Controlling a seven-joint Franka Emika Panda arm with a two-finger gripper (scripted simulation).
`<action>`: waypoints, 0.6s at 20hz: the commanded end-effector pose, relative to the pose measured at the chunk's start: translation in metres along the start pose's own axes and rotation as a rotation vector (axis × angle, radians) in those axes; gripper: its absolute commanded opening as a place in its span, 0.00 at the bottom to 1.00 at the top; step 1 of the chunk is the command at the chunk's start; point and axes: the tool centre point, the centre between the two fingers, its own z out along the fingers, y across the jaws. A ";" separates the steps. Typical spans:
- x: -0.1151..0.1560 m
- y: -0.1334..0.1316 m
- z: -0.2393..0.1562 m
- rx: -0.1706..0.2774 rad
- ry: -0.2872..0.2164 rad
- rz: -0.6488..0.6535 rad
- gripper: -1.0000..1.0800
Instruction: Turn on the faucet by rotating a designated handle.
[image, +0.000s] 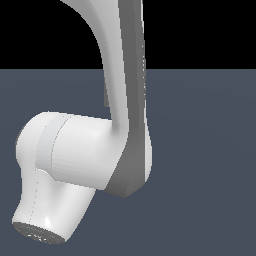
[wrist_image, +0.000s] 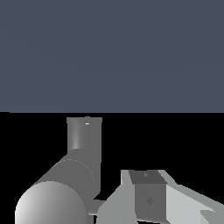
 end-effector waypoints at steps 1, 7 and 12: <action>-0.007 -0.002 0.000 0.000 -0.003 0.000 0.00; -0.027 -0.008 0.000 -0.002 -0.007 0.001 0.00; -0.044 -0.012 0.000 -0.004 -0.010 0.002 0.00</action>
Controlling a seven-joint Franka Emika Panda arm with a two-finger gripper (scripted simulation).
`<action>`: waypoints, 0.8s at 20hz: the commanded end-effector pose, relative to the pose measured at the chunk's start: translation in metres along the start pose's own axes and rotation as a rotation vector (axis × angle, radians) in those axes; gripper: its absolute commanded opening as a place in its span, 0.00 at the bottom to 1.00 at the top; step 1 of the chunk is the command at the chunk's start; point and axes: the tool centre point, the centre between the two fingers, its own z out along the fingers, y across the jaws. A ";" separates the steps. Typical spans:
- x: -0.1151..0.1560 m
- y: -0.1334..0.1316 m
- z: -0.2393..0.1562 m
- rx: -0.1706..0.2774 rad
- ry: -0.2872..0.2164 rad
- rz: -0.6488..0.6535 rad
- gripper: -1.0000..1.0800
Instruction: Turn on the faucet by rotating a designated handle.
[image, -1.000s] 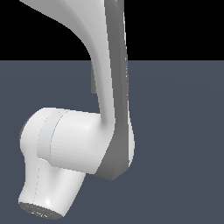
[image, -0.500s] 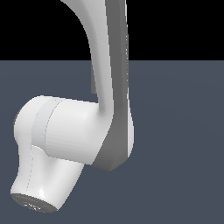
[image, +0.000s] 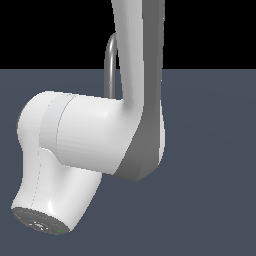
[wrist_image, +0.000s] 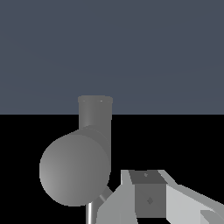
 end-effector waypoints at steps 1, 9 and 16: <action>-0.024 -0.001 0.000 -0.002 -0.032 0.004 0.00; -0.020 -0.022 0.000 0.002 -0.012 0.002 0.00; -0.039 -0.042 -0.001 -0.002 -0.030 0.004 0.00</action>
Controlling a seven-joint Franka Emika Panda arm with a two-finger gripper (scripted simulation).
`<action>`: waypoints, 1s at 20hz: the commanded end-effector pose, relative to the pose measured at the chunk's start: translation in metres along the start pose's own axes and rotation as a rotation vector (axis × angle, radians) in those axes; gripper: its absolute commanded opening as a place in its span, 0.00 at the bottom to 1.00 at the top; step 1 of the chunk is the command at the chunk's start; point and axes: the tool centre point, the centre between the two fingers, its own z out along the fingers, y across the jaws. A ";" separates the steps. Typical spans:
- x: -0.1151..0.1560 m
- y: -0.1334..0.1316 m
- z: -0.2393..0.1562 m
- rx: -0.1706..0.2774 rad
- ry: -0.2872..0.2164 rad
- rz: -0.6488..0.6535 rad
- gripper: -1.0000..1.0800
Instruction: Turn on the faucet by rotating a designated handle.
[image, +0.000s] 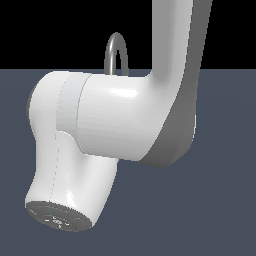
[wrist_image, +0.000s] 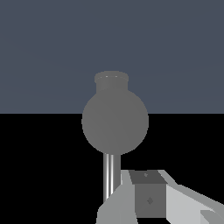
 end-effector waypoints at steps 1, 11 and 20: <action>-0.013 -0.021 0.003 0.034 -0.024 -0.001 0.00; 0.003 -0.046 0.001 0.024 -0.020 0.000 0.00; 0.010 -0.036 0.000 0.018 -0.033 0.018 0.00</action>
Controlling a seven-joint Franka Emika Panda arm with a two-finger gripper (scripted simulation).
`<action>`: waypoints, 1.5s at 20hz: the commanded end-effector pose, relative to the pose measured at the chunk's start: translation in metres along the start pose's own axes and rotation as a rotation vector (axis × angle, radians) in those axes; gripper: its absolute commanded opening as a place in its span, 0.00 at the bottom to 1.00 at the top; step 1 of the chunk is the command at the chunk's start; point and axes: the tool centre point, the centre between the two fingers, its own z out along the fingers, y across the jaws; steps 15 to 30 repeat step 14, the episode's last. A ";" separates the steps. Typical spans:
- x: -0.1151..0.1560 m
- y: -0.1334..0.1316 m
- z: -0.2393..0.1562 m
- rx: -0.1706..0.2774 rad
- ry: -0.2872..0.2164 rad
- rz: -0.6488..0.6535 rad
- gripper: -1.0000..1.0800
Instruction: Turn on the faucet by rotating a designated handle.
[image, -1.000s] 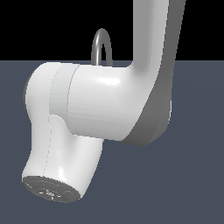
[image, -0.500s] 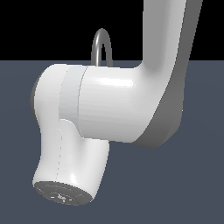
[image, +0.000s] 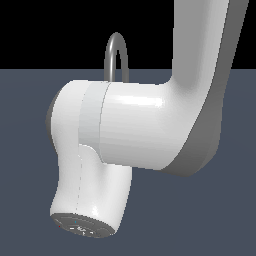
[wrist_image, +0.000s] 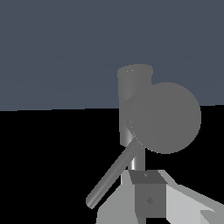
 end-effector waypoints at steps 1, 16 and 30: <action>0.014 -0.011 -0.001 0.004 0.018 -0.008 0.00; 0.048 -0.048 0.000 0.017 0.023 -0.025 0.00; 0.048 -0.048 0.000 0.017 0.023 -0.025 0.00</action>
